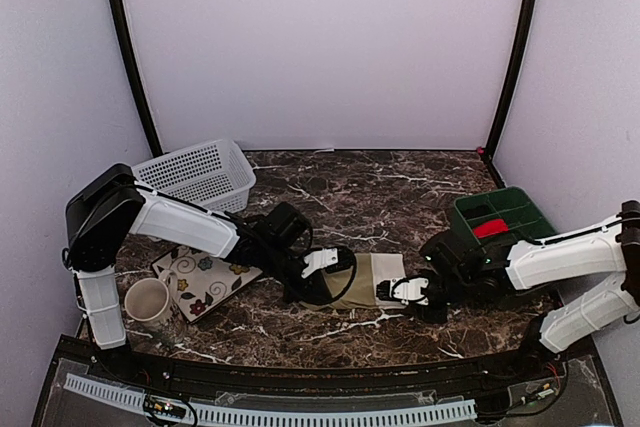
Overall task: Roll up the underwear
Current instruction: Pick up the underwear from the center of the board.
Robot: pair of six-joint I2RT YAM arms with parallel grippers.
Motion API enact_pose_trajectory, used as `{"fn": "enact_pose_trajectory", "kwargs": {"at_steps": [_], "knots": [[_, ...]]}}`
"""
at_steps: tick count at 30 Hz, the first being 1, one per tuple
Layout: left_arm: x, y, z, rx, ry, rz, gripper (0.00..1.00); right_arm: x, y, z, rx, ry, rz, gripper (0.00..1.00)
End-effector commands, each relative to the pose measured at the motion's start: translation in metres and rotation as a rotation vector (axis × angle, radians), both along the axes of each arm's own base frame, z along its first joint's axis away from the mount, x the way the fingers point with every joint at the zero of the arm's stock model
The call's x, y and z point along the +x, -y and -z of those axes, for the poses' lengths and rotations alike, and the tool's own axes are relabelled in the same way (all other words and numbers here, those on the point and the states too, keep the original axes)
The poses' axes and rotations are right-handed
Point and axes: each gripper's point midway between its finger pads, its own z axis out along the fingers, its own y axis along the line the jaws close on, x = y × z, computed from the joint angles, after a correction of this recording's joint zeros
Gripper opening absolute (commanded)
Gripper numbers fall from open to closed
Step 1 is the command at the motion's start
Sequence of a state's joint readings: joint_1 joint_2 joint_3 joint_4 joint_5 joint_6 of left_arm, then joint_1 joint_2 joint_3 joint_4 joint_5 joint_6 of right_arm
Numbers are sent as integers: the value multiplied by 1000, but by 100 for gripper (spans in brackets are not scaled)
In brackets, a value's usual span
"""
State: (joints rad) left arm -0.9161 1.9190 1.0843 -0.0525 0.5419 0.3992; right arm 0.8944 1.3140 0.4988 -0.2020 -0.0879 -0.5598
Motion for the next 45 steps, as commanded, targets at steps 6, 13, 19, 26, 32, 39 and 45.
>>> {"fn": "enact_pose_trajectory", "kwargs": {"at_steps": [6, 13, 19, 26, 32, 39, 45], "knots": [[3, 1, -9, -17, 14, 12, 0, 0, 5, 11, -31, -13, 19, 24], [7, 3, -12, -27, 26, 14, 0, -6, 12, 30, -101, -78, 34, 17], [7, 2, -12, -27, 34, 16, 0, -17, 12, 45, -168, -225, 34, 9], [11, -1, -19, -40, 50, 6, 0, -13, 12, 39, -166, -265, 66, 0], [12, -3, -25, -52, 66, 9, 0, -18, 22, 25, -150, -277, 107, 0], [13, -1, -25, -55, 68, 15, 0, -14, 19, 15, -127, -260, 118, 0], [12, -2, -24, -54, 64, 19, 0, -5, 13, 2, -118, -229, 118, 33]]}}
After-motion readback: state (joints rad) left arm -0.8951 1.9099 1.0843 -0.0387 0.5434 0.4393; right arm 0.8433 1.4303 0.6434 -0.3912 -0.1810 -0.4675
